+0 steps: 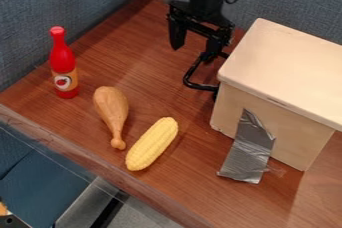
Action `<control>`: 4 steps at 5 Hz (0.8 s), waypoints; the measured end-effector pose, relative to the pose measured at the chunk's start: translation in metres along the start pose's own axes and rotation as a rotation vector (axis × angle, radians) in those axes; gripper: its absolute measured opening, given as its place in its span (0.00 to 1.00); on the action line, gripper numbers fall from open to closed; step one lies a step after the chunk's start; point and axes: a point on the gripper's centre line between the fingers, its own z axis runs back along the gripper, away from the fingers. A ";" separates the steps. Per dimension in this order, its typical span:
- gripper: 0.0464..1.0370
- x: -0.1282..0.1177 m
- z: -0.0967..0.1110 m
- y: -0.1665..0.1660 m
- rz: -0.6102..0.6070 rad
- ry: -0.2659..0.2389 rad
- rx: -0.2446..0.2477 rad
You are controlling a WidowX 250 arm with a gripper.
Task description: Opens the drawer
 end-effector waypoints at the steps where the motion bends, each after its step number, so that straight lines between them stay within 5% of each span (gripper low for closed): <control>1: 0.96 -0.003 -0.007 -0.005 -0.006 0.009 -0.001; 2: 0.91 -0.007 -0.018 -0.003 -0.006 0.028 0.007; 4: 0.31 -0.007 -0.024 -0.003 -0.014 0.031 0.008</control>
